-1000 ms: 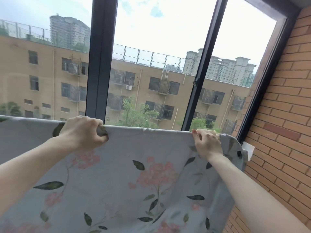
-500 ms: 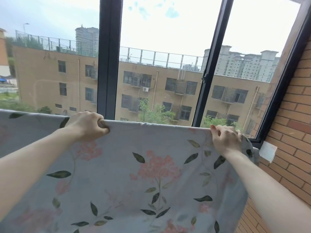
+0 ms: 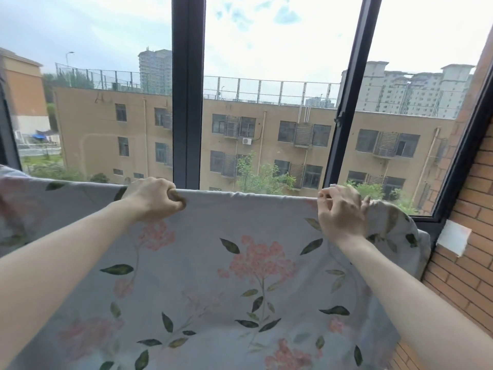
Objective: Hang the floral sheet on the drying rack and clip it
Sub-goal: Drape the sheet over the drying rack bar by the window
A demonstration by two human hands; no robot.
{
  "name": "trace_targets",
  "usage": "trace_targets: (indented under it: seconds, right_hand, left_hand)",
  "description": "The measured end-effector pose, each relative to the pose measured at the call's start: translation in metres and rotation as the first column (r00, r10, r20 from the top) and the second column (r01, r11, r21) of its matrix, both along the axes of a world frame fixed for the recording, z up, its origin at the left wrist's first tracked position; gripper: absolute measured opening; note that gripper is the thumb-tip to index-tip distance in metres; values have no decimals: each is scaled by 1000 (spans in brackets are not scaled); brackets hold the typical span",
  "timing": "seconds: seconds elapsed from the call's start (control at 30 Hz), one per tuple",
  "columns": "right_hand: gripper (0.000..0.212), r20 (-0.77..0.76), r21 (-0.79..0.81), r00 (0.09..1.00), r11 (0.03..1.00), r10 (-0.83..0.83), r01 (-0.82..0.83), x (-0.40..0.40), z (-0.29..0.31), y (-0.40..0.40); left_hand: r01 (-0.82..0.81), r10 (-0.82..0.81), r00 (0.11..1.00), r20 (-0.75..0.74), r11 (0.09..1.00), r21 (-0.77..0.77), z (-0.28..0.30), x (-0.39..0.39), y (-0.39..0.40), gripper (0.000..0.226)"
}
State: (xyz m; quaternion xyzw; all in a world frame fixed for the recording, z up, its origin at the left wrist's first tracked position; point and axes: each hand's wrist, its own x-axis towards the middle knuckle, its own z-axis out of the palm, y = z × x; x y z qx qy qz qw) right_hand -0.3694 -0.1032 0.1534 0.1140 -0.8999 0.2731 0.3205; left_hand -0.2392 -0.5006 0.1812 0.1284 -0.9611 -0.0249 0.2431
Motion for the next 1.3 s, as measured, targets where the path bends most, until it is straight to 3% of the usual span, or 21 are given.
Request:
trace_targets:
  seconds: [0.13, 0.27, 0.33, 0.4, 0.5, 0.7, 0.83, 1.0, 1.13, 1.3]
  right_hand:
    - [29, -4, 12, 950, 949, 314, -314, 49, 6, -76]
    - [34, 70, -13, 877, 879, 476, -476, 91, 18, -166]
    - [36, 83, -9, 851, 854, 519, -520, 103, 23, -207]
    - [39, 111, 5, 839, 844, 533, -537, 110, 25, -238]
    - [44, 150, 48, 842, 847, 518, -530, 117, 19, -269]
    - [40, 160, 138, 874, 867, 458, -479, 140, 17, -335]
    - [39, 187, 184, 873, 857, 450, -481, 154, 20, -389]
    - [45, 171, 212, 869, 844, 464, -493, 167, 17, -440]
    - [44, 167, 242, 849, 813, 502, -529, 172, 18, -470]
    - [30, 138, 212, 773, 744, 620, -634, 170, 29, -503]
  left_hand:
    - [44, -43, 999, 28, 999, -26, 1, 7, 3, 31]
    - [149, -145, 977, 156, 989, -16, 8, 21, -5, 24]
    - [186, -178, 966, 188, 982, -27, 8, 29, -21, 41]
    - [174, -164, 974, 158, 984, -50, 7, 45, -42, 60]
    - [122, -119, 991, 59, 991, -55, 9, 84, -82, 68]
    - [-67, 79, 991, -105, 991, 113, 17, 167, -193, 58]
    - [-215, 281, 939, -200, 930, 298, 7, 201, -254, 51]
    - [-314, 395, 917, -52, 798, 515, -17, 220, -312, 59]
    - [-368, 385, 918, 98, 730, 576, -23, 217, -336, 73]
    - [-408, 438, 891, 116, 665, 626, -17, 203, -356, 77]
